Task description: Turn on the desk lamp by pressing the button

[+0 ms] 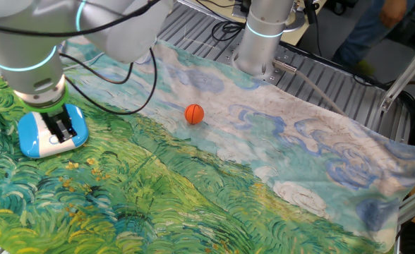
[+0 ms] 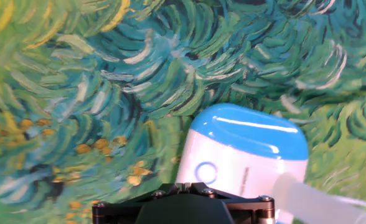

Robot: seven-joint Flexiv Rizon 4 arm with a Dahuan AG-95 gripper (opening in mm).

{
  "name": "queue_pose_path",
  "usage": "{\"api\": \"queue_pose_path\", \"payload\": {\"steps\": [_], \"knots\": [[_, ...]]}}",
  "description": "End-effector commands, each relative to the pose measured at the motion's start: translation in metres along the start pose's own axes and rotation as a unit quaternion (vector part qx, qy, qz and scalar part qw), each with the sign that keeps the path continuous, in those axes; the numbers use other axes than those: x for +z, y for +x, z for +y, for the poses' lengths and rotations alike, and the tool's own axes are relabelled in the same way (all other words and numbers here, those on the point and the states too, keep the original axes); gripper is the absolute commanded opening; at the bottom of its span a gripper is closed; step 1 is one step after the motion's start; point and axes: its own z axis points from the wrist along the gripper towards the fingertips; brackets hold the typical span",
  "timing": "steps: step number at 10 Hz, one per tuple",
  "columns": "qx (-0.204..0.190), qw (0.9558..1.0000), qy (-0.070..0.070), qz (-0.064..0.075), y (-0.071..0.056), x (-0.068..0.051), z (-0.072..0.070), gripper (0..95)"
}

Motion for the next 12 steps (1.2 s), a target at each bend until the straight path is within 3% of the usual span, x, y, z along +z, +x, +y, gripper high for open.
{"api": "queue_pose_path", "payload": {"steps": [1,4,7,10,12], "knots": [[0.065,0.9971,-0.033,0.023,0.009,-0.011,0.009,0.0],[0.099,0.9941,-0.031,0.031,0.017,-0.025,0.018,0.0],[0.106,0.9932,-0.030,0.035,0.024,-0.041,0.025,0.0],[0.113,0.9921,-0.037,0.040,0.027,-0.049,0.029,0.0],[0.107,0.9926,-0.035,0.046,0.030,-0.056,0.031,0.0]]}}
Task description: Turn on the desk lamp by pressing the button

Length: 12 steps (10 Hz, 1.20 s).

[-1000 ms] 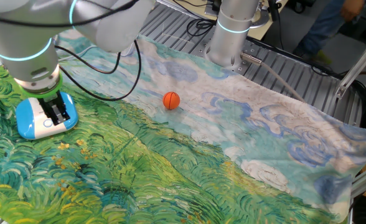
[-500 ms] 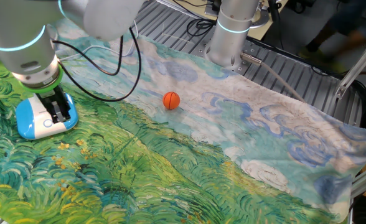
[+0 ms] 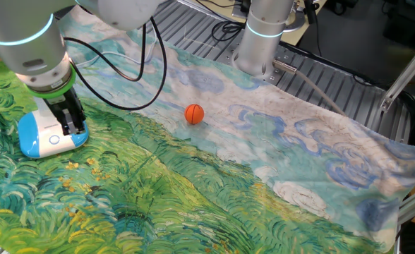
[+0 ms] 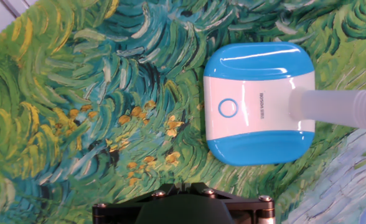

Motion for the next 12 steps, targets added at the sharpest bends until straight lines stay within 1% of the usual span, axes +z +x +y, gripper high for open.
{"api": "queue_pose_path", "payload": {"steps": [1,3,5,6,7,9,10,11,12], "knots": [[-0.008,1.0000,0.004,0.003,0.005,-0.004,0.000,0.0],[-0.015,0.9999,0.008,-0.002,0.007,-0.005,0.000,0.0],[-0.018,0.9998,0.007,-0.001,0.006,-0.006,0.000,0.0],[-0.019,0.9998,0.006,0.001,0.006,-0.006,0.000,0.0],[-0.020,0.9998,0.007,0.004,0.006,-0.006,0.000,0.0],[-0.018,0.9998,0.011,0.007,0.007,-0.007,-0.001,0.0],[-0.012,0.9998,0.013,0.010,0.009,-0.011,-0.003,0.0],[-0.011,0.9997,0.016,0.011,0.012,-0.016,-0.006,0.0],[-0.015,0.9997,0.017,0.011,0.016,-0.024,-0.011,0.0]]}}
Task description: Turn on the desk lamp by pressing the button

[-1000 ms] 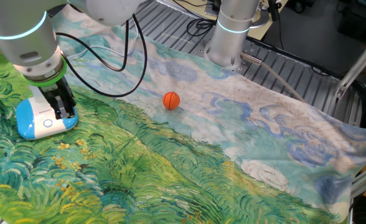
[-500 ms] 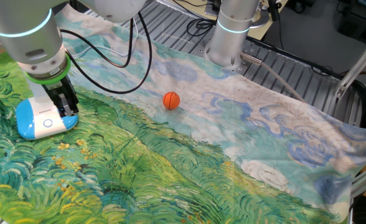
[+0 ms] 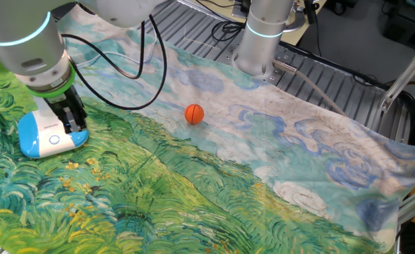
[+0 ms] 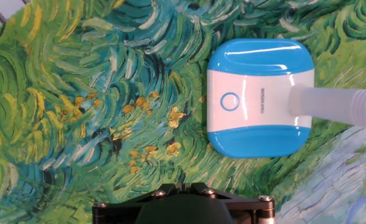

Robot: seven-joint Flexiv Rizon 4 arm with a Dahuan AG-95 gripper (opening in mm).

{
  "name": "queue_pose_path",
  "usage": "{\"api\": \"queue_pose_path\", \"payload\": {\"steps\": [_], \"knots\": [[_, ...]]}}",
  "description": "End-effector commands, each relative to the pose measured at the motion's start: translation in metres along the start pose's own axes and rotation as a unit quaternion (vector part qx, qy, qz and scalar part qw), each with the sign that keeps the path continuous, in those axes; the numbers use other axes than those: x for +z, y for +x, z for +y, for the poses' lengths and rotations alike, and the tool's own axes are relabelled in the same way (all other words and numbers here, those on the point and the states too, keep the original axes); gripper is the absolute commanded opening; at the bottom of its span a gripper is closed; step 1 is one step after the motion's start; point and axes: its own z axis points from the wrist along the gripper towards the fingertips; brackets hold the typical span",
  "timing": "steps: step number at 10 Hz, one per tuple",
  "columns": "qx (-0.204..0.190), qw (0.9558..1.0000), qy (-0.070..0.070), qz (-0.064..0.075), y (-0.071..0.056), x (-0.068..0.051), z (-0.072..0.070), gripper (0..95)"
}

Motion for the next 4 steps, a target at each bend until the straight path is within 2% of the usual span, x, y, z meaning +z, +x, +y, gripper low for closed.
{"api": "queue_pose_path", "payload": {"steps": [1,2,4], "knots": [[-0.003,1.0000,0.000,-0.002,0.0088,-0.0124,-0.0115,0.0],[-0.004,1.0000,-0.002,-0.002,0.0102,-0.0169,-0.0157,0.0],[0.003,1.0000,-0.002,-0.002,0.0108,-0.0182,-0.0171,0.0]]}}
